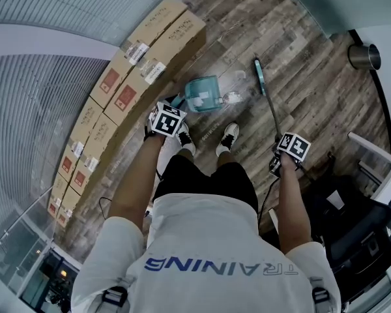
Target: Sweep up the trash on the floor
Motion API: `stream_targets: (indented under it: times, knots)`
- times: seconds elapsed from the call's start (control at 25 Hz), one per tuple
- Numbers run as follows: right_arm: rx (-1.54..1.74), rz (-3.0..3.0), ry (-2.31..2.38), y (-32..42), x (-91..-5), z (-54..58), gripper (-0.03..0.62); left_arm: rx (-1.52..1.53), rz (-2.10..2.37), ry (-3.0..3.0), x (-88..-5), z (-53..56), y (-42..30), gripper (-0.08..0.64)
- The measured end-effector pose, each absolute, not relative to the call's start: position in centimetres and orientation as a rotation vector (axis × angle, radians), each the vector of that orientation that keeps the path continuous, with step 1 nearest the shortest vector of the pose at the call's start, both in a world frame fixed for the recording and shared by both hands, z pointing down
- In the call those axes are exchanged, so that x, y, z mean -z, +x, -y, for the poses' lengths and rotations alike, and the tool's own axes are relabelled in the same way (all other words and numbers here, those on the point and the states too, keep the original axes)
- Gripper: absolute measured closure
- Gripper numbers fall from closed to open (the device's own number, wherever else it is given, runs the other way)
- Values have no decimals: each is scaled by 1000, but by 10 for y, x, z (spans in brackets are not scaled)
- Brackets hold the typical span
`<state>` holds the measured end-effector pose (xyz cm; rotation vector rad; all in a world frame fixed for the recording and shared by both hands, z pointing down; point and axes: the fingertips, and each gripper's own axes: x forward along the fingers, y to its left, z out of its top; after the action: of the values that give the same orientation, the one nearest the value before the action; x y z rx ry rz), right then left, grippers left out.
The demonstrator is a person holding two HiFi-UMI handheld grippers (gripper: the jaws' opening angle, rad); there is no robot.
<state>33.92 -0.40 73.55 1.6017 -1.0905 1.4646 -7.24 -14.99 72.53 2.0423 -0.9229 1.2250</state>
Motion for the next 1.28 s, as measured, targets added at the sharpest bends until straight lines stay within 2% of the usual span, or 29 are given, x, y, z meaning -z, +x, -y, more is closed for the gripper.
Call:
stream_targets:
  times: [0.2, 0.36, 0.64, 1.0, 1.28]
  knots:
    - [-1450, 1069, 1478, 311, -762, -13, 480, -1218, 926, 2040, -726, 147, -73, 448]
    - [-1331, 1118, 1384, 273, -760, -22, 480, -1215, 933, 2042, -726, 148, -72, 448]
    - [-1306, 1230, 1210, 225, -746, -33, 480, -1208, 940, 2044, -727, 151, -73, 448]
    - [-1532, 1317, 1178, 182, -747, -33, 480, -1207, 934, 2038, -728, 150, -72, 449]
    - [-1554, 1321, 1163, 177, -741, -28, 480, -1209, 934, 2034, -728, 151, -72, 449]
